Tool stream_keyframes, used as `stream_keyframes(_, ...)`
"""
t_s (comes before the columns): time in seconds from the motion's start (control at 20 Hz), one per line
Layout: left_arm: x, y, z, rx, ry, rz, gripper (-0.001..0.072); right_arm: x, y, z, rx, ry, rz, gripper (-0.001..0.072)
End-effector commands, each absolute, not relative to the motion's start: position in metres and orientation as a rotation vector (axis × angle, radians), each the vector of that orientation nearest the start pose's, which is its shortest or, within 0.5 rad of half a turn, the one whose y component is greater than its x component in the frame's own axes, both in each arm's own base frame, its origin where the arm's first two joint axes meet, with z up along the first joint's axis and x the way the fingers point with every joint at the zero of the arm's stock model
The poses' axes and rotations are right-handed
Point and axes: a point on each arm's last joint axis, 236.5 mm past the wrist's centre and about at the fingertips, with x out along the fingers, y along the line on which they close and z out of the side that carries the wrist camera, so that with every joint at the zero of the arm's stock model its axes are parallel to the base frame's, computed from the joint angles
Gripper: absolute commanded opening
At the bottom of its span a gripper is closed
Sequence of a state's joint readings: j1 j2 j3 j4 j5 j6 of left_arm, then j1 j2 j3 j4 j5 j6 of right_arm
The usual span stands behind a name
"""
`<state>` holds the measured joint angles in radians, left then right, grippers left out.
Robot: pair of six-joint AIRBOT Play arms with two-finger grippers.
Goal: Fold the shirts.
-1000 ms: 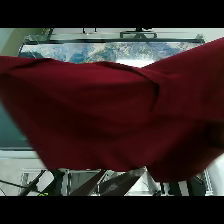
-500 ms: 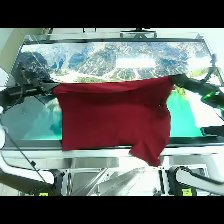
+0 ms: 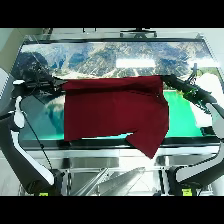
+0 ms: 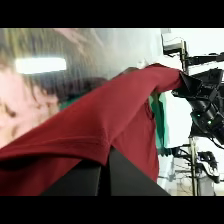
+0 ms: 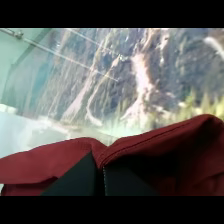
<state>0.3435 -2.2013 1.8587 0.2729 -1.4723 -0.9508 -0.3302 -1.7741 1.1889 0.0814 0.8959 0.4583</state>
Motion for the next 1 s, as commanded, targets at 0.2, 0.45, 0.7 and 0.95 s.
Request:
stream_keyframes(0.2,0.549,-0.028,-0.064,-0.754,1.157,-0.725,0.0012,0.530,-0.014,-0.048,0.752,0.724,0.418,0.0019)
stream_keyframes(0.45,0.531,-0.025,-0.111,-0.576,1.327,-0.608,0.0011,0.528,-0.017,-0.072,0.722,0.769,0.385,0.0020)
stream_keyframes(0.7,0.535,-0.026,-0.124,-0.501,1.341,-0.559,0.0012,0.526,-0.016,-0.086,0.716,0.797,0.376,0.0021)
stream_keyframes(0.95,0.539,-0.035,-0.123,-0.479,1.328,-0.571,0.0013,0.526,-0.014,-0.086,0.712,0.798,0.381,0.0022)
